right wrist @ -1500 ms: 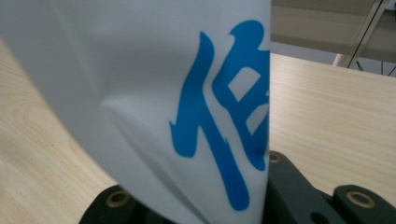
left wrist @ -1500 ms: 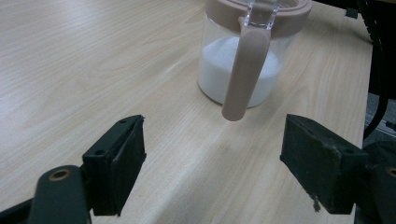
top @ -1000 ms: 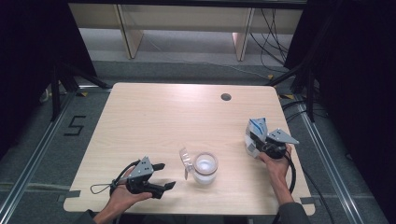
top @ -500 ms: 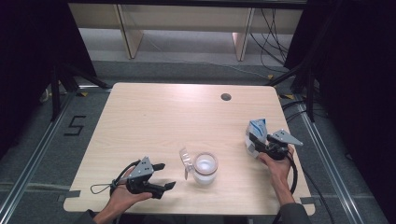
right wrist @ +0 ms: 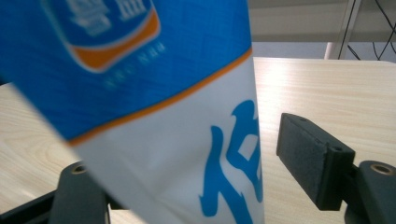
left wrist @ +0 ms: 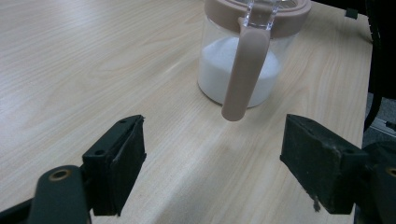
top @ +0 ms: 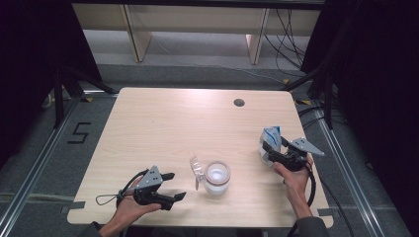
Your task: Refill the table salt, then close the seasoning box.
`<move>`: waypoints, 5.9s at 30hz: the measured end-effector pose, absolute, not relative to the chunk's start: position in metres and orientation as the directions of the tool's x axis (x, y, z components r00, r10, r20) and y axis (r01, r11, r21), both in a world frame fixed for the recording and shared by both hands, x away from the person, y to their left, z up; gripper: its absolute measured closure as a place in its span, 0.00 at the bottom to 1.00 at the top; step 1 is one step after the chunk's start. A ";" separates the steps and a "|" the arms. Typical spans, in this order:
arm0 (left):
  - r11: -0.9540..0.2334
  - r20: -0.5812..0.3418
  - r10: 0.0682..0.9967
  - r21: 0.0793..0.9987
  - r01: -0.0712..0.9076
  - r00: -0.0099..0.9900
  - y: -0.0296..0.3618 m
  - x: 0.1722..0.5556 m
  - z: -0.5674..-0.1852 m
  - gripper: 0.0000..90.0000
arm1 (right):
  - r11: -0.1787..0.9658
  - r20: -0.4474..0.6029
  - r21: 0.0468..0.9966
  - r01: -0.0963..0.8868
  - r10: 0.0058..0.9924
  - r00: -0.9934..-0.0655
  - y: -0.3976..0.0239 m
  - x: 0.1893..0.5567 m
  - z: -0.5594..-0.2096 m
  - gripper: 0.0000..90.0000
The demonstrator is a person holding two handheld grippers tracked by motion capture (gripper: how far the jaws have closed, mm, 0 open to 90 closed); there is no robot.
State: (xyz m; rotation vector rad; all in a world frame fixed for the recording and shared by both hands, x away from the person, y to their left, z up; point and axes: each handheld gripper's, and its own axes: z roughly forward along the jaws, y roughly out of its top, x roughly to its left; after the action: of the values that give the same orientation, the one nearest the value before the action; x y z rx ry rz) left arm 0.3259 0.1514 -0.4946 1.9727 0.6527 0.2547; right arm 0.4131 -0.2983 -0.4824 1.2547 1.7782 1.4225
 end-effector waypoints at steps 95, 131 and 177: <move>-0.194 -0.143 0.517 0.941 0.278 0.844 0.129 0.323 -0.447 0.99 | 0.305 0.012 0.867 0.393 0.777 -0.629 -0.240 0.282 -0.479 0.33; -0.209 -0.135 0.479 0.942 0.262 0.868 0.106 0.330 -0.448 0.99 | 0.308 0.006 0.869 0.386 0.775 -0.632 -0.240 0.283 -0.480 0.34; -0.282 -0.189 0.497 0.888 0.364 0.847 0.157 0.309 -0.473 0.29 | 0.233 0.088 0.900 0.368 0.730 -0.678 -0.236 0.281 -0.477 0.18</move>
State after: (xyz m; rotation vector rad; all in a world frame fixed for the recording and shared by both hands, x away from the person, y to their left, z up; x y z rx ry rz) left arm 0.3085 0.1565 -0.4728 1.9009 0.6422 0.1481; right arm 0.2809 -0.2356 -0.4769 1.0148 2.1606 1.4264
